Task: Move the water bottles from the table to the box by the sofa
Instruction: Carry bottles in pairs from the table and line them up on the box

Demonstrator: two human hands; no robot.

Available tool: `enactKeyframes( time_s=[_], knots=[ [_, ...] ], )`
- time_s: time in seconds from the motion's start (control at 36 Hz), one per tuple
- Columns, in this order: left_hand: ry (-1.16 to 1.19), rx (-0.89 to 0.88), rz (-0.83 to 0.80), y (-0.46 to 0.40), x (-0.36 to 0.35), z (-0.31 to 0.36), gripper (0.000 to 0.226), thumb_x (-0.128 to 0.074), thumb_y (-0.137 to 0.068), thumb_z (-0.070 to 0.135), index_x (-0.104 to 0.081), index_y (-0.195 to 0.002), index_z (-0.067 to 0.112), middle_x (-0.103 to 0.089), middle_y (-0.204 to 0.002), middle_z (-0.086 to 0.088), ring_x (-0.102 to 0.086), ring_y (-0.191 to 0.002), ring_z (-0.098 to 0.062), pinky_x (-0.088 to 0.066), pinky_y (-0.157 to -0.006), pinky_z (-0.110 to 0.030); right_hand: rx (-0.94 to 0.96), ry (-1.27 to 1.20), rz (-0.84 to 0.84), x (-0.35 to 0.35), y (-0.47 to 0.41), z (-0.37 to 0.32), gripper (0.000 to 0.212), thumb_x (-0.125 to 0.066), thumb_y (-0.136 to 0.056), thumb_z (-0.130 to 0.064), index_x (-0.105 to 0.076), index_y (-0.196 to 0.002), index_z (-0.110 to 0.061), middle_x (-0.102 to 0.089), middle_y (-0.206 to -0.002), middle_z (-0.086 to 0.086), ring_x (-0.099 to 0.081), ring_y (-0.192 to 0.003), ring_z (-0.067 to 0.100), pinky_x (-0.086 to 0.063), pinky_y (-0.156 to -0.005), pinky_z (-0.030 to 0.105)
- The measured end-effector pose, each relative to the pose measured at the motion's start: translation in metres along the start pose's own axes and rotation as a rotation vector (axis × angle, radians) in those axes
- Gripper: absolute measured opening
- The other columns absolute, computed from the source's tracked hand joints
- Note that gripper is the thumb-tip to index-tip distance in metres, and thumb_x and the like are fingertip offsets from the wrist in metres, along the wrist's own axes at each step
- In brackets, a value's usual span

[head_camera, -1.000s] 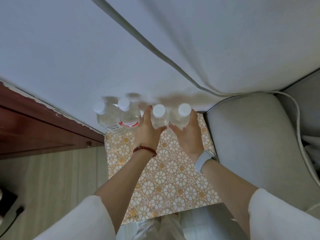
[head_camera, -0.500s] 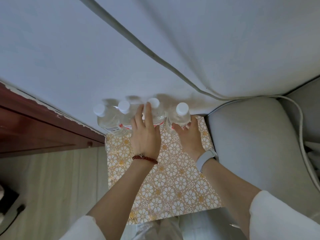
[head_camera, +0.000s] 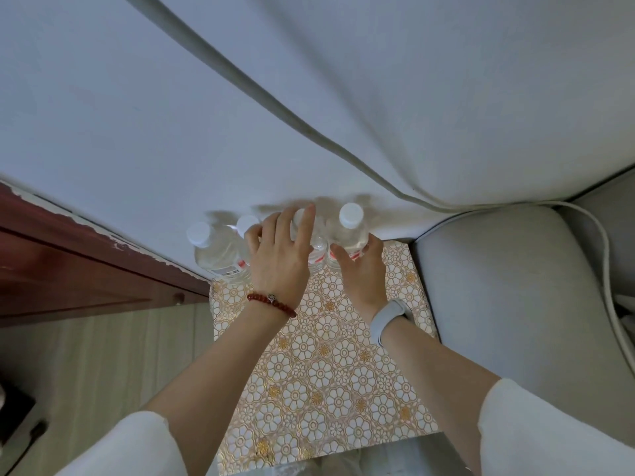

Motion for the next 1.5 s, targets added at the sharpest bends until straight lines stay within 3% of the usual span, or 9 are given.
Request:
enactKeyframes(
  time_s=[0.14, 0.25, 0.33, 0.39, 0.78, 0.97, 1.11, 1.28, 1.5],
  knots=[
    [-0.022, -0.017, 0.006, 0.002, 0.0, -0.003, 0.061, -0.075, -0.065, 0.012, -0.05, -0.121, 0.015, -0.064, -0.111, -0.008, -0.06, -0.097, -0.026, -0.025, -0.088, -0.04, 0.004, 0.016, -0.065, -0.001, 0.003, -0.002, 0.06, -0.063, -0.084, -0.022, -0.03, -0.132, -0.007, -0.05, -0.129, 0.012, -0.05, -0.118, 0.027, -0.042, -0.1, 0.037],
    [-0.07, 0.003, -0.026, 0.006, 0.001, -0.003, 0.065, -0.074, -0.068, 0.018, -0.047, -0.126, 0.019, -0.06, -0.118, -0.007, -0.055, -0.11, -0.027, -0.024, -0.099, -0.049, 0.033, 0.084, -0.147, 0.007, 0.003, -0.001, 0.068, -0.063, -0.085, -0.021, -0.023, -0.139, -0.01, -0.045, -0.138, 0.01, -0.043, -0.127, 0.026, -0.036, -0.103, 0.034],
    [-0.111, -0.001, -0.062, 0.007, 0.003, -0.008, 0.07, -0.076, -0.065, 0.024, -0.045, -0.128, 0.023, -0.058, -0.122, -0.005, -0.051, -0.118, -0.029, -0.029, -0.1, -0.058, 0.063, 0.108, -0.167, 0.009, 0.003, -0.005, 0.074, -0.063, -0.084, -0.022, -0.017, -0.142, -0.014, -0.038, -0.144, 0.01, -0.039, -0.132, 0.029, -0.036, -0.108, 0.044],
    [-0.119, -0.008, -0.073, 0.007, 0.003, -0.013, 0.075, -0.079, -0.062, 0.027, -0.045, -0.128, 0.024, -0.06, -0.12, -0.004, -0.05, -0.119, -0.03, -0.028, -0.099, -0.061, 0.077, 0.097, -0.164, 0.008, 0.002, -0.01, 0.07, -0.063, -0.084, -0.019, -0.021, -0.14, -0.016, -0.041, -0.142, 0.01, -0.042, -0.128, 0.029, -0.038, -0.106, 0.041],
    [-0.106, -0.085, -0.034, 0.008, -0.002, -0.021, 0.073, -0.079, -0.063, 0.015, -0.044, -0.127, 0.021, -0.064, -0.112, -0.004, -0.056, -0.111, -0.027, -0.024, -0.101, -0.062, 0.046, -0.013, -0.067, -0.004, 0.004, -0.006, 0.06, -0.062, -0.085, -0.017, -0.029, -0.134, -0.012, -0.049, -0.131, 0.013, -0.051, -0.117, 0.028, -0.045, -0.097, 0.036],
    [-0.104, -0.051, -0.126, 0.007, 0.003, -0.02, 0.077, -0.081, -0.06, 0.022, -0.044, -0.127, 0.02, -0.061, -0.117, -0.007, -0.052, -0.118, -0.03, -0.024, -0.101, -0.065, 0.062, 0.076, -0.145, -0.003, 0.007, -0.01, 0.072, -0.062, -0.085, -0.02, -0.017, -0.141, -0.016, -0.04, -0.142, 0.011, -0.04, -0.13, 0.03, -0.036, -0.108, 0.047],
    [-0.036, 0.043, -0.168, 0.013, 0.02, -0.012, 0.074, -0.072, -0.069, 0.032, -0.037, -0.133, 0.022, -0.044, -0.139, -0.013, -0.034, -0.133, -0.035, -0.011, -0.102, -0.067, -0.033, 0.172, -0.202, 0.006, 0.016, -0.016, 0.085, -0.057, -0.089, -0.024, 0.005, -0.145, -0.011, -0.014, -0.156, 0.011, -0.016, -0.143, 0.025, -0.019, -0.116, 0.038],
    [0.16, 0.297, -0.196, 0.06, 0.066, -0.012, 0.054, -0.052, -0.08, 0.032, -0.038, -0.131, 0.019, -0.043, -0.138, -0.016, -0.035, -0.131, -0.037, -0.018, -0.104, -0.064, 0.015, 0.317, -0.33, 0.026, 0.069, -0.043, 0.047, -0.047, -0.094, -0.022, -0.033, -0.137, -0.009, -0.041, -0.143, 0.01, -0.037, -0.132, 0.024, -0.03, -0.105, 0.03],
    [0.277, 0.702, -0.171, 0.16, 0.167, -0.049, 0.047, -0.056, -0.086, 0.021, -0.045, -0.13, 0.013, -0.045, -0.136, -0.012, -0.041, -0.122, -0.033, -0.034, -0.098, -0.051, 0.278, 0.429, -0.663, 0.008, 0.183, -0.111, 0.032, -0.042, -0.096, -0.021, -0.048, -0.125, -0.009, -0.056, -0.129, 0.006, -0.051, -0.12, 0.017, -0.036, -0.093, 0.019]
  ],
)
Point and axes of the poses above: each hand's wrist, its own y-axis away from the middle knuckle, its own x-axis out of the back of the hand, z = x × y, the point moved 2 cm from there along -y, towards the middle knuckle
